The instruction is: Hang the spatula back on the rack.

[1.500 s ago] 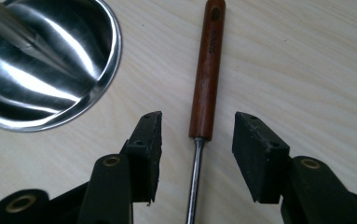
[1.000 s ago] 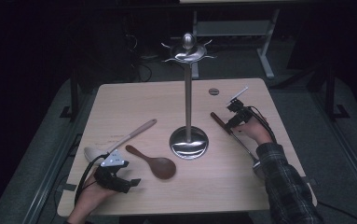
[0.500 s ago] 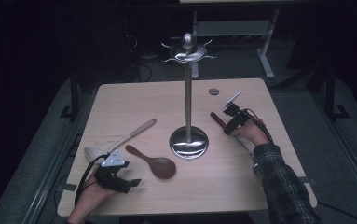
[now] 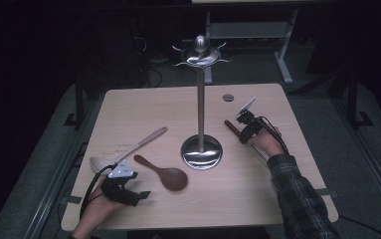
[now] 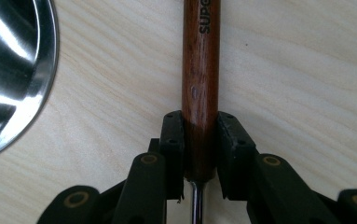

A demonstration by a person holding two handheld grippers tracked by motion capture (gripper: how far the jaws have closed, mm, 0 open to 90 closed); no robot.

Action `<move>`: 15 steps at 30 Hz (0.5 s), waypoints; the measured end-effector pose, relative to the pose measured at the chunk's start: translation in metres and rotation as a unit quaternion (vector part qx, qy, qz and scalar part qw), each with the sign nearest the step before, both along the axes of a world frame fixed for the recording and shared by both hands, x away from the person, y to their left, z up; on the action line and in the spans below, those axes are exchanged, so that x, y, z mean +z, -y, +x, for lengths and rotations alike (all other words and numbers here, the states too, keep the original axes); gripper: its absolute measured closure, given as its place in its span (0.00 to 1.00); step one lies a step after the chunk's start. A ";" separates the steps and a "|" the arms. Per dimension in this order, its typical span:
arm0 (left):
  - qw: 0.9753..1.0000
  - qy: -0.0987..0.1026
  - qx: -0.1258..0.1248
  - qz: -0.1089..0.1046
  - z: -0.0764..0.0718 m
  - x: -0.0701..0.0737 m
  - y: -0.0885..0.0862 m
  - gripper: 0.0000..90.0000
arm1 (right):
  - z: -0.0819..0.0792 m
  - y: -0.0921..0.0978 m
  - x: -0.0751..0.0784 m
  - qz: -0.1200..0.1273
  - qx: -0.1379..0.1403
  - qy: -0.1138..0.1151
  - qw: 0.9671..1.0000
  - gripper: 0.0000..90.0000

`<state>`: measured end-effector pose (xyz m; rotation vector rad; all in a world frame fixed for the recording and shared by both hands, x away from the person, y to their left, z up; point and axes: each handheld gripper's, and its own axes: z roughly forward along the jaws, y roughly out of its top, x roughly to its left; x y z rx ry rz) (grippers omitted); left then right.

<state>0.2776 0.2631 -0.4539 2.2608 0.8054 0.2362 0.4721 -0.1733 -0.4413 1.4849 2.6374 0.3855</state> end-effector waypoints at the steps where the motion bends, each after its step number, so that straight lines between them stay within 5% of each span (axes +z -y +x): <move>1: 1.000 0.000 0.000 0.000 0.000 0.000 0.000 0.15 | 0.000 0.000 0.000 0.000 0.000 0.000 1.000 0.82; 9: 1.000 0.001 0.001 -0.001 0.000 0.000 0.000 0.15 | -0.003 0.003 0.009 0.020 -0.005 0.013 1.000 0.82; 15: 1.000 0.002 0.002 -0.001 0.000 0.000 0.000 0.15 | -0.013 0.013 0.033 0.063 -0.003 0.054 0.997 0.82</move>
